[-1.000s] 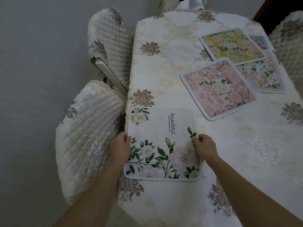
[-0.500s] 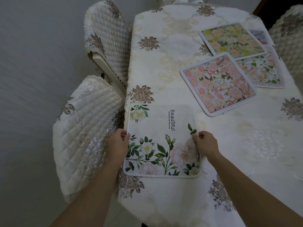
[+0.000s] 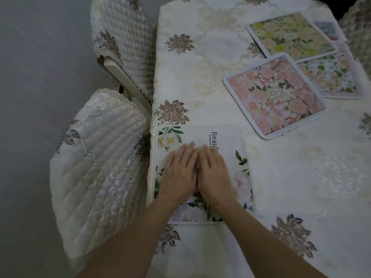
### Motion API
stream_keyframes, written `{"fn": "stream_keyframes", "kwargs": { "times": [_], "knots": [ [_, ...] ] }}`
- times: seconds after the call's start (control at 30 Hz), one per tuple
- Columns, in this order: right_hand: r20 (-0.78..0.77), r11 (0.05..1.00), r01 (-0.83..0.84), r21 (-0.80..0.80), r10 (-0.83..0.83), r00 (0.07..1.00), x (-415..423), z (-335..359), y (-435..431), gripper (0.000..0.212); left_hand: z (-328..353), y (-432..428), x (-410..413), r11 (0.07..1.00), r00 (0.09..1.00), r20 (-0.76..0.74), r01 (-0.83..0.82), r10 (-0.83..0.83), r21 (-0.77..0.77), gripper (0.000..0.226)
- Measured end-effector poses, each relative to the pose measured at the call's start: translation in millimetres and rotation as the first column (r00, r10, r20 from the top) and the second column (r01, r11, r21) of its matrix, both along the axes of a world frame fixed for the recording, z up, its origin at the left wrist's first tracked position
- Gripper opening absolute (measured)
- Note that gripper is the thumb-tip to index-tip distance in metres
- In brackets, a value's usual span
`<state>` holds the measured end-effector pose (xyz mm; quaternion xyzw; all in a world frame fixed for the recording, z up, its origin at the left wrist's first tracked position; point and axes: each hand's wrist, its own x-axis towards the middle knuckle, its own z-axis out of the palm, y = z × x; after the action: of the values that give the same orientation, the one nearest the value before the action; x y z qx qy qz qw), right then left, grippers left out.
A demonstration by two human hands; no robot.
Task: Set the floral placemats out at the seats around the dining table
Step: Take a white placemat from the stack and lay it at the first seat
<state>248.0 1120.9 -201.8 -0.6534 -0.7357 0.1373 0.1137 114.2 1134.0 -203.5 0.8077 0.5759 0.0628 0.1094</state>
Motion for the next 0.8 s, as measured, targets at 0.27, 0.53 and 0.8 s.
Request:
{"fn": "stream_keyframes", "kwargs": {
  "times": [0.27, 0.53, 0.8],
  "knots": [
    [0.177, 0.996, -0.047, -0.082, 0.061, 0.982, 28.4, -12.6, -2.9, 0.07, -15.1, -1.8, -26.1, 0.999, 0.993, -0.112, -0.035, 0.031, -0.037, 0.069],
    [0.162, 0.986, 0.0, -0.169, 0.027, 0.986, 72.8, -8.0, -2.8, 0.08, -16.5, -0.8, -30.7, 0.994, 0.992, -0.077, -0.104, 0.1, -0.044, 0.077],
    [0.018, 0.956, -0.042, -0.29, 0.049, 0.999, 78.4, 39.2, 14.9, 0.075, 28.9, 15.9, -16.1, 0.991, 0.973, -0.219, -0.091, 0.068, -0.096, 0.076]
  ]
}}
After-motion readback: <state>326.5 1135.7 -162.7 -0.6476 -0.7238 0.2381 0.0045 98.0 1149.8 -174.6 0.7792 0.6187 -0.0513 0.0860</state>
